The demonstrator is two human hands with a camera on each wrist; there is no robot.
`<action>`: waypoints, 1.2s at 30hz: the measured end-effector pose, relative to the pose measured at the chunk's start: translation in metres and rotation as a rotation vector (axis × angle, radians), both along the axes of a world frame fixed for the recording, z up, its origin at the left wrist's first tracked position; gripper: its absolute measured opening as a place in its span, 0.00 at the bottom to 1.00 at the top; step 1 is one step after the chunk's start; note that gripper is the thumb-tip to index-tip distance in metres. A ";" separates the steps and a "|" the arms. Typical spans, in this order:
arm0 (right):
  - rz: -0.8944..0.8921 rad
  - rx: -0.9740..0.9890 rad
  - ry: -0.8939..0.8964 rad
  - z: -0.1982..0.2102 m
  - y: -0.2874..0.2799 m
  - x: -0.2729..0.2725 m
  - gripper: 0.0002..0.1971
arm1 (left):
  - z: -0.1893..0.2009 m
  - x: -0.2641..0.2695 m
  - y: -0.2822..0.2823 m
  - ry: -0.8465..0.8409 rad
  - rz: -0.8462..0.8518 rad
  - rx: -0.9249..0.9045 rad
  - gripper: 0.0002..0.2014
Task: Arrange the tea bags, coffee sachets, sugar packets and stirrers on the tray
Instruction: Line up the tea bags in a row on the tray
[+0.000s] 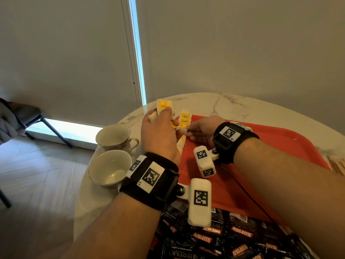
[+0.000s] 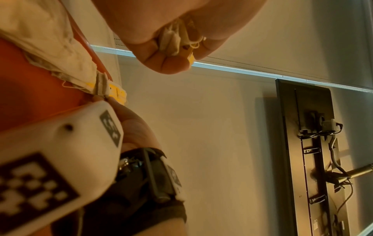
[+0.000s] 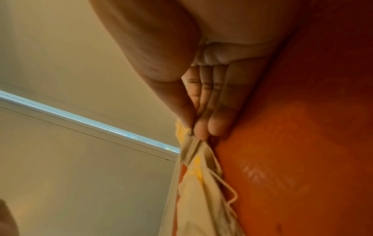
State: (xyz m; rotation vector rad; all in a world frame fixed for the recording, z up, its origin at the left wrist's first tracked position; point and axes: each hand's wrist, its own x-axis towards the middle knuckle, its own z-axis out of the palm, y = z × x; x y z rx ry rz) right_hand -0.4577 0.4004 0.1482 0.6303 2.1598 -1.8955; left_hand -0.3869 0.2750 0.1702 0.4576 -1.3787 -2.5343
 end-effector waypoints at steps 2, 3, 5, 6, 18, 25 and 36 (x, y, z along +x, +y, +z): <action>0.001 0.012 -0.004 0.000 0.000 0.000 0.03 | -0.001 0.001 0.000 -0.005 -0.006 -0.007 0.02; 0.003 0.014 -0.006 0.000 0.001 0.000 0.03 | 0.000 0.001 0.000 -0.012 -0.010 -0.004 0.02; 0.009 0.003 -0.004 -0.001 0.002 0.000 0.03 | 0.000 0.002 0.001 -0.032 -0.023 0.016 0.01; 0.010 -0.010 0.004 -0.001 0.003 0.000 0.04 | 0.000 0.003 0.002 -0.037 -0.035 0.034 0.02; 0.164 -0.366 0.259 0.022 0.024 0.036 0.15 | -0.004 0.005 0.010 -0.008 -0.208 -0.017 0.05; 0.223 -0.371 0.561 0.025 0.015 0.048 0.03 | -0.008 0.005 0.012 -0.020 -0.253 -0.073 0.03; 0.237 -0.281 0.648 0.029 0.017 0.042 0.08 | -0.008 0.003 0.009 0.054 -0.223 -0.002 0.18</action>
